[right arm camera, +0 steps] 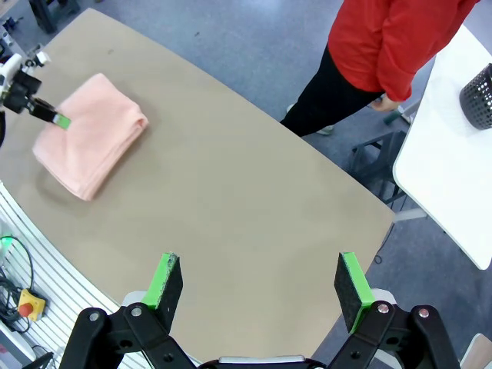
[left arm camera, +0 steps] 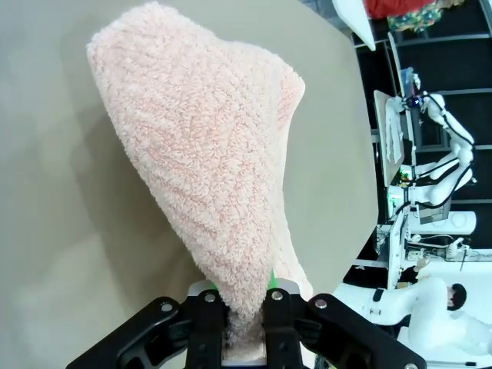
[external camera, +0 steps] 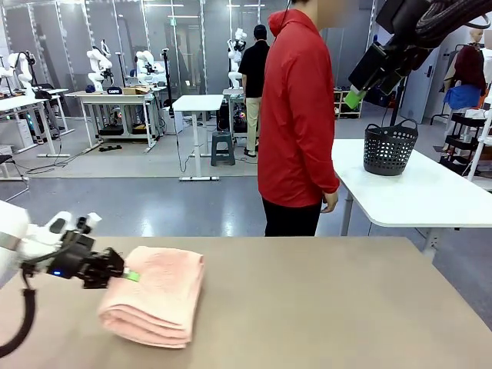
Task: Fold the towel.
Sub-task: Pick up the 100 cm Hotel Towel and place it on the left side of the table.
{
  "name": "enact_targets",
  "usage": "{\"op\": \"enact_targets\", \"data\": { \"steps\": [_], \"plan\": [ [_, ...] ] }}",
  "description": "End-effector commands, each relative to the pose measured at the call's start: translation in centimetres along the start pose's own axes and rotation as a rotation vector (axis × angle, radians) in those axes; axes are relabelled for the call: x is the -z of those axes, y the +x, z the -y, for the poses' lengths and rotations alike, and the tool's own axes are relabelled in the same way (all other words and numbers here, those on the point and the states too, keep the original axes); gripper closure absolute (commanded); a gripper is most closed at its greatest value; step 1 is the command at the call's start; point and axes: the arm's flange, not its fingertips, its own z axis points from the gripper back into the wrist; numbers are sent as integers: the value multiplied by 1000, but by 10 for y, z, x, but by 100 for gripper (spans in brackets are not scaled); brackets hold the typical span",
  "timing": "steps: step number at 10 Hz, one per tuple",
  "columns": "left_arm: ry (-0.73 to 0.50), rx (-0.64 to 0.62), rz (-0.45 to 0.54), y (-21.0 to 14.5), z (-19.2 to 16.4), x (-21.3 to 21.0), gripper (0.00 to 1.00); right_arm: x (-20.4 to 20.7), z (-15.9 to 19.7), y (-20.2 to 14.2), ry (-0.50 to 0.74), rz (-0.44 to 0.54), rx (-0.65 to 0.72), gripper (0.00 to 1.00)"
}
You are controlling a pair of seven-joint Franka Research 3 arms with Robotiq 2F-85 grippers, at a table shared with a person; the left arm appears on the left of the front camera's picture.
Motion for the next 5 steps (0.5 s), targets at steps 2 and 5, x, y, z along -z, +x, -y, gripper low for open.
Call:
{"op": "enact_targets", "data": {
  "steps": [2,5],
  "plan": [
    [59,11,-57,17,-45,-80,100,-1,1,-1,2,-7,-6,0],
    [131,-10,-43,28,-93,-152,100,-1,1,-1,2,-7,-6,0]
  ]
}}
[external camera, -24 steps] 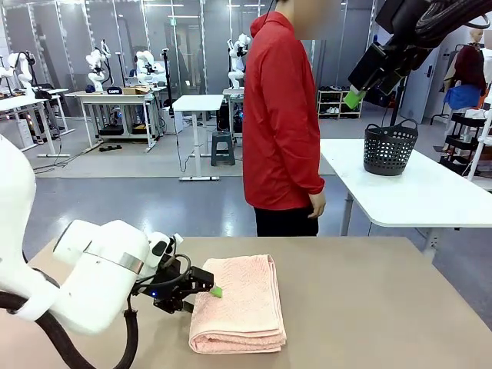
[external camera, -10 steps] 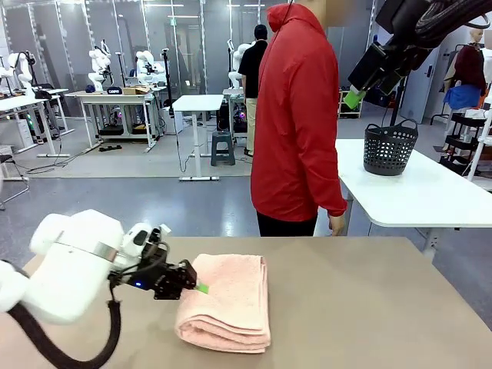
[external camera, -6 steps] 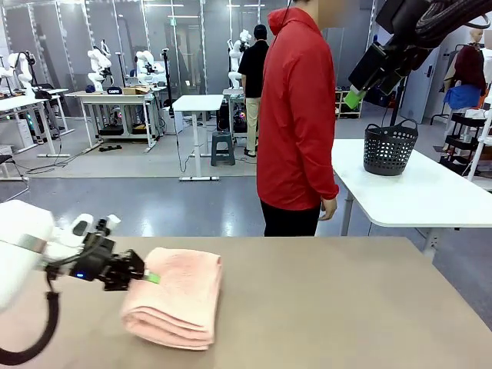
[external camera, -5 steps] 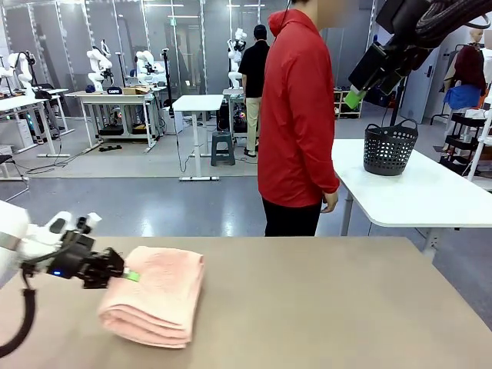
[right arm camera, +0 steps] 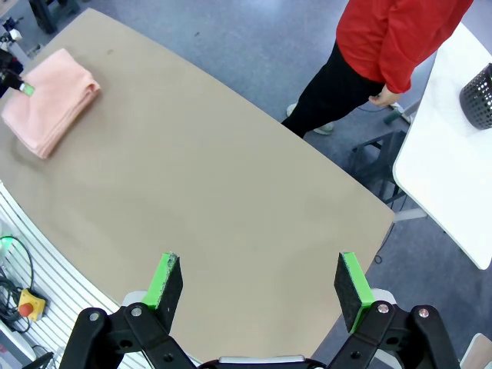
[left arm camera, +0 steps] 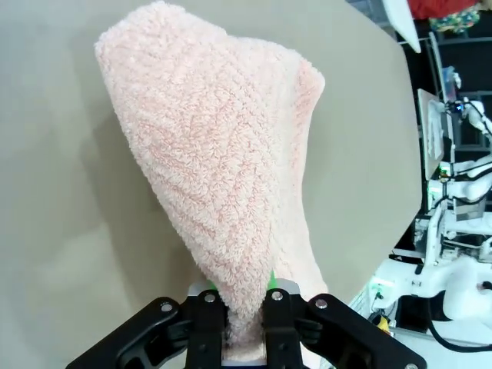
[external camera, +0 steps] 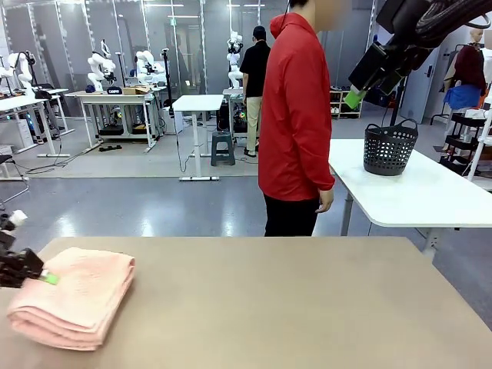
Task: Fold the towel.
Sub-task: Pick up the 100 cm Hotel Towel and place it on the left side of the table.
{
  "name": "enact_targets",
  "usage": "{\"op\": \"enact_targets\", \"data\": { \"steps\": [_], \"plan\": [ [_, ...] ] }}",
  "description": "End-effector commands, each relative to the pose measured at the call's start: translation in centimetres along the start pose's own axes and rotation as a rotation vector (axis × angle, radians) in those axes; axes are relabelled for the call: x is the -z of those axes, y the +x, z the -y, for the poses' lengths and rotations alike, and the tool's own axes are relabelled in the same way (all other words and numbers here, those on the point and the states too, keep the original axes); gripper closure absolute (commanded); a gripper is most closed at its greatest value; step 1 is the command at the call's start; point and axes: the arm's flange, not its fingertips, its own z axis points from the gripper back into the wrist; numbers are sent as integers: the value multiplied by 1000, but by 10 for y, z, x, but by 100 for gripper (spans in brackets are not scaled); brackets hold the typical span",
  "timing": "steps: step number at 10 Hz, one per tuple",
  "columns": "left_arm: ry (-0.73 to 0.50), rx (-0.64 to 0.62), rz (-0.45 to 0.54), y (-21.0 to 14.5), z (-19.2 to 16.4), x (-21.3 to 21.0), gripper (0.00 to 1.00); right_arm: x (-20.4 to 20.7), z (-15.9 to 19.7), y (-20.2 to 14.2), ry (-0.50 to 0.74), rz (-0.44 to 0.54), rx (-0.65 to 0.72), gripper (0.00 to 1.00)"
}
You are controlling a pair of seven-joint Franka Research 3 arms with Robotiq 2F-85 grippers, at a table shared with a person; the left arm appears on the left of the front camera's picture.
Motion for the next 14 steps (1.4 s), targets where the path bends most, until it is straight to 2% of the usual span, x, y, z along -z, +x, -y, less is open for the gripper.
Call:
{"op": "enact_targets", "data": {
  "steps": [1,3,4,5,6,7,8,10,11,12,14],
  "plan": [
    [-3,-35,-4,18,-17,-24,100,0,1,-1,2,-6,-7,0],
    [26,-44,-50,23,-40,-40,100,0,1,-1,2,-6,-7,0],
    [49,-41,-82,27,-45,-43,78,0,1,-1,2,-6,-7,0],
    [68,-34,-92,30,-46,-45,42,0,1,-1,2,-6,-7,0],
    [83,-31,-94,33,-45,-48,38,0,1,-1,2,-6,-7,0],
    [112,-30,-98,34,-44,-53,3,0,1,-1,2,-6,-7,0],
    [151,-34,-109,32,-41,-59,0,0,1,-1,2,-6,-7,0],
    [289,-52,-121,22,-30,-82,0,0,1,-1,2,-6,-7,0],
    [319,-24,-112,17,-21,-96,13,0,1,-1,2,-6,-7,0],
    [330,17,-108,11,-12,-108,3,0,1,-1,2,-6,-7,0],
    [360,84,-118,1,7,-124,0,0,1,-1,2,-6,-7,0]
  ]
}}
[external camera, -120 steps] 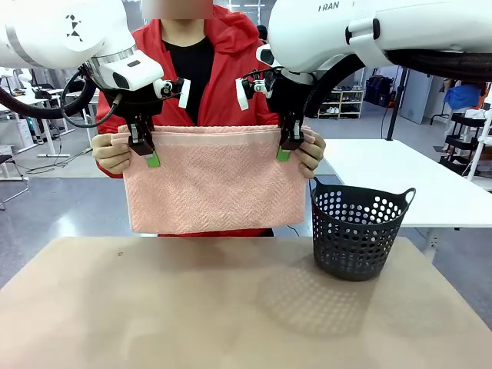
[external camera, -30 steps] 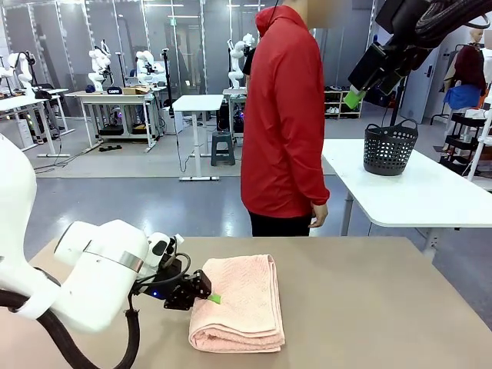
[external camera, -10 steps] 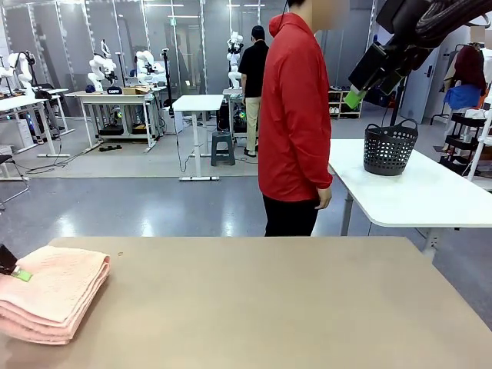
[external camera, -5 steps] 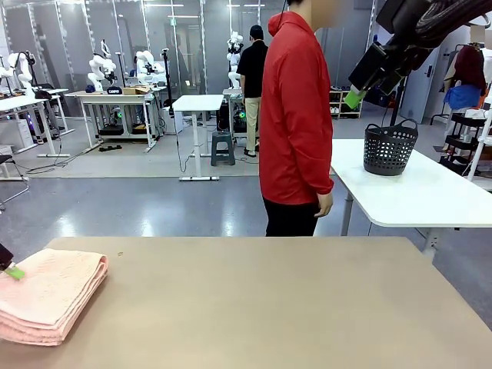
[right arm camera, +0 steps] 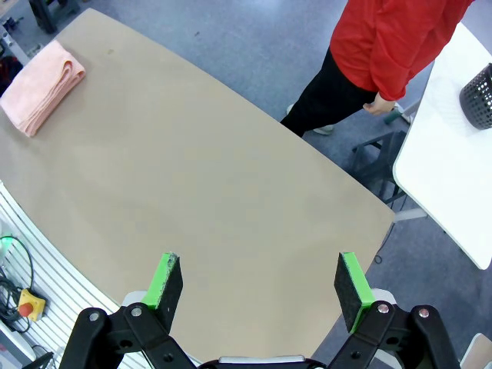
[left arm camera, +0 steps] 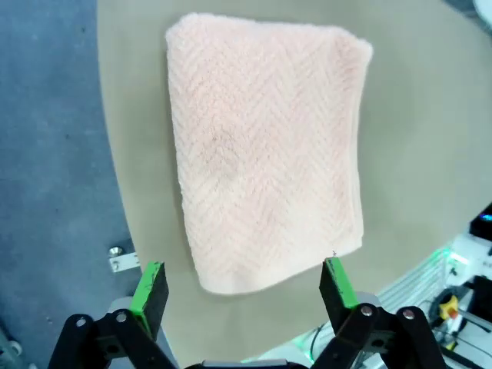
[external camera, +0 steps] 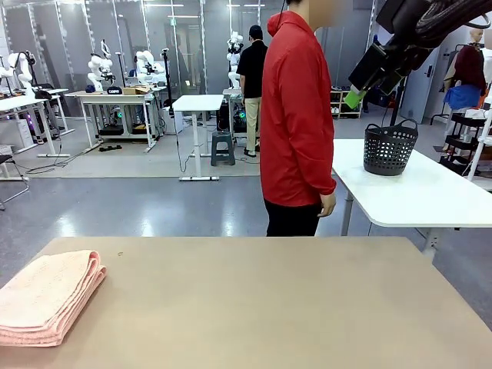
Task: Fold the towel.
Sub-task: Pick up the 100 cm Hotel Towel and place it on the left side of the table.
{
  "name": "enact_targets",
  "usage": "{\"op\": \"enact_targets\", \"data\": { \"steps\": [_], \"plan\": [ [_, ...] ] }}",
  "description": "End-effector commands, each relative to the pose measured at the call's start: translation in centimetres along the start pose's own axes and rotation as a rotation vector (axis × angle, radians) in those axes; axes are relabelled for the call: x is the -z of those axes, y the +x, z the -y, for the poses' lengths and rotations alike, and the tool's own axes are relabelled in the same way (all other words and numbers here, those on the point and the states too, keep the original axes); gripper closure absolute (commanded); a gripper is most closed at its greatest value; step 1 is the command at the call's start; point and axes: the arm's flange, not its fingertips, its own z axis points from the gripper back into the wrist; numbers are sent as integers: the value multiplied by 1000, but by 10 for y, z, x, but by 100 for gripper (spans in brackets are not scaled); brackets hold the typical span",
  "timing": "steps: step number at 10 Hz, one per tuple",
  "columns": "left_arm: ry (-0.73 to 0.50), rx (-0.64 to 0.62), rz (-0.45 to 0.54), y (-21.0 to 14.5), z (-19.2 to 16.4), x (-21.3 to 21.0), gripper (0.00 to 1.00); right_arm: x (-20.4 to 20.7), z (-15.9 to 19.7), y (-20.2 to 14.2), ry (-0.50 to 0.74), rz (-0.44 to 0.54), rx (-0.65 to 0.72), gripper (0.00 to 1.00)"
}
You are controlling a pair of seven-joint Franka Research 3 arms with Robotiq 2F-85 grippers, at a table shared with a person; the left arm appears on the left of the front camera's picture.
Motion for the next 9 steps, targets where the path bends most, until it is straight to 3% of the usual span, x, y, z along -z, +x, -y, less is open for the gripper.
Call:
{"op": "enact_targets", "data": {
  "steps": [1,9],
  "plan": [
    [29,39,-2,-16,18,-6,0,-1,1,-1,2,-6,-7,0],
    [14,24,4,-6,9,-8,0,-1,1,-1,2,-6,-7,0]
  ]
}}
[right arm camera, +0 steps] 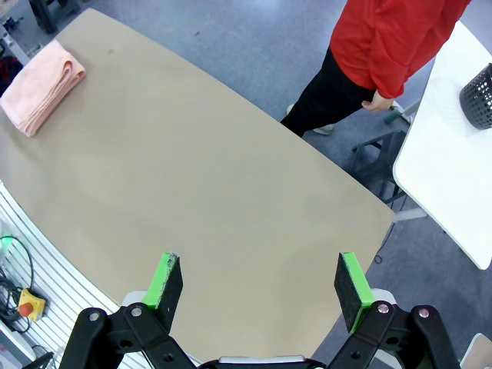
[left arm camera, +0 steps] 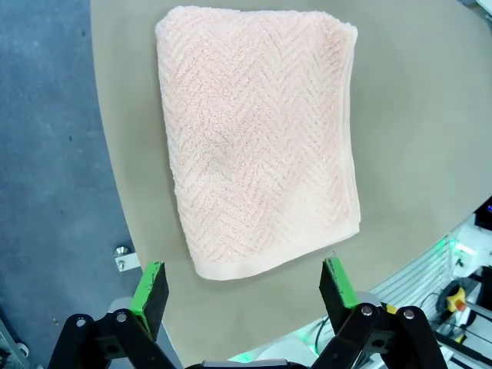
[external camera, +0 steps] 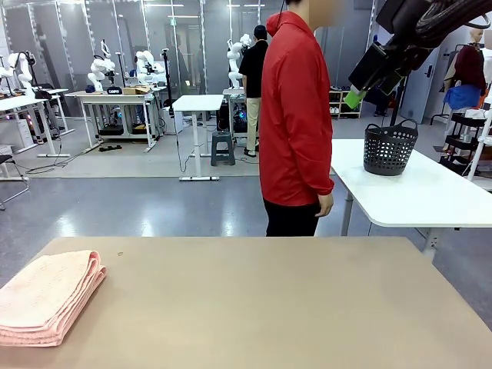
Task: Fold the towel.
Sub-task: Pick up the 100 cm Hotel Towel and place it on the left side of the table.
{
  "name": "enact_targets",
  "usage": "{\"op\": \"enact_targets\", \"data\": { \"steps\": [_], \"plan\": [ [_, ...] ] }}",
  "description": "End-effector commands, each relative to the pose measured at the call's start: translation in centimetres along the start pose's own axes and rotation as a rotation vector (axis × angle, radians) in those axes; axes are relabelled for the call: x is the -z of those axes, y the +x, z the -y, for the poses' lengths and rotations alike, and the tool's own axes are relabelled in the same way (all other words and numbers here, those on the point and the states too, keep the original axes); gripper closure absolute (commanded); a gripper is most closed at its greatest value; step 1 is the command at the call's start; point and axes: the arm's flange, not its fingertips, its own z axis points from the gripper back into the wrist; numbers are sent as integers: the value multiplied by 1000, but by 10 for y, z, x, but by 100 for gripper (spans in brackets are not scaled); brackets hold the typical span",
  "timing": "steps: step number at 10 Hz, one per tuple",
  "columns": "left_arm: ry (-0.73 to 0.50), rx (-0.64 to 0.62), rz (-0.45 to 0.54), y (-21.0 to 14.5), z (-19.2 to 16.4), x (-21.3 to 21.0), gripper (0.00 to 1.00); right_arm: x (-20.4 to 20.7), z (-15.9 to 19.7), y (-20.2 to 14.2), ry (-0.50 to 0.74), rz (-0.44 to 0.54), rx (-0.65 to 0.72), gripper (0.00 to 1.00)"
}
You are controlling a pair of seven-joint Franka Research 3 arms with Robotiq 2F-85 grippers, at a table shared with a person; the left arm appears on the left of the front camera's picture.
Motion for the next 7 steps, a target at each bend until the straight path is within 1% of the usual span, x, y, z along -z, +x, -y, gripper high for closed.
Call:
{"op": "enact_targets", "data": {
  "steps": [1,7],
  "plan": [
    [6,-6,4,5,-1,-2,0,-1,1,-1,2,-6,-7,0],
    [6,-6,4,5,-1,-2,0,-1,1,-1,2,-6,-7,0]
  ]
}}
